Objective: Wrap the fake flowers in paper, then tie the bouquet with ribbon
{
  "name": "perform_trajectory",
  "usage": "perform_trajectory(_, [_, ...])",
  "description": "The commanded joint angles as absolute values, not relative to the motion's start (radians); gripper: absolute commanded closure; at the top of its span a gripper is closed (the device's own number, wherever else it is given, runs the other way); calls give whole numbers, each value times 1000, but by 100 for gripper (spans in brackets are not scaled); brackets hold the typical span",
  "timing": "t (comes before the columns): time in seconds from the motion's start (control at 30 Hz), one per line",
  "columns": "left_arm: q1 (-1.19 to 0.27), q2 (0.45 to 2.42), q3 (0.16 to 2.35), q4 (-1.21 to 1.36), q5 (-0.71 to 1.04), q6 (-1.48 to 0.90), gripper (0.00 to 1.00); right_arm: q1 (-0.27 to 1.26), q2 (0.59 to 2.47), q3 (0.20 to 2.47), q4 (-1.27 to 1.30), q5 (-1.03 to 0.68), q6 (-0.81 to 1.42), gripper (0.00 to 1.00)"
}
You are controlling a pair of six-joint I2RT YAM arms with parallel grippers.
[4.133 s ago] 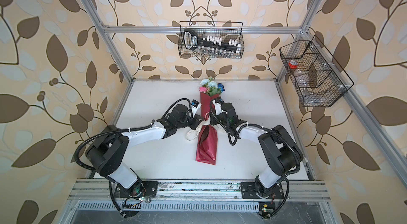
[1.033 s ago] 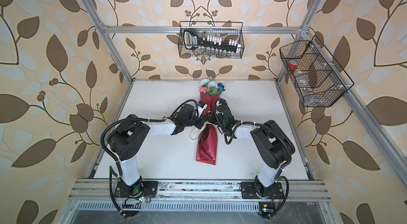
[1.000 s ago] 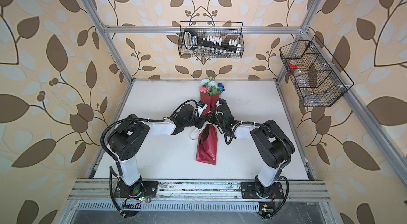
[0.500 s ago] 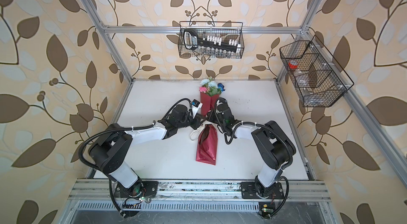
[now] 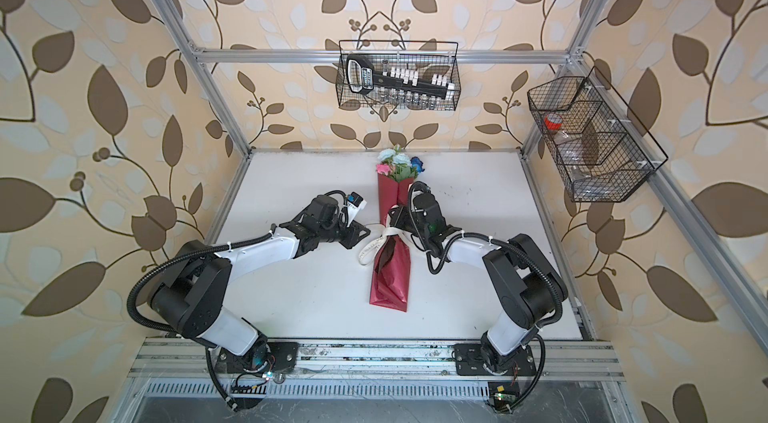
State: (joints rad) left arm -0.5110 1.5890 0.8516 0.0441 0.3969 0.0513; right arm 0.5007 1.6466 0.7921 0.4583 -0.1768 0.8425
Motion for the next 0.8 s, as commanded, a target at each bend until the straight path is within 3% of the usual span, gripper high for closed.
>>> perform_trajectory(0.0, [-515, 1631, 912, -44, 499, 146, 70, 493, 1617, 769, 458, -190, 853, 100])
perform_trajectory(0.5, [-527, 1807, 1079, -135, 616, 206, 67, 478, 1617, 769, 452, -227, 851, 100])
perform_trajectory(0.57, [-532, 1814, 1086, -149, 612, 209, 71, 477, 1617, 767, 452, -230, 851, 100])
perform_trajectory(0.63, [-537, 1813, 1083, -156, 601, 207, 85, 474, 1617, 766, 451, -232, 851, 100])
perform_trajectory(0.77, [-536, 1799, 1065, -164, 588, 206, 86, 468, 1616, 763, 453, -234, 854, 100])
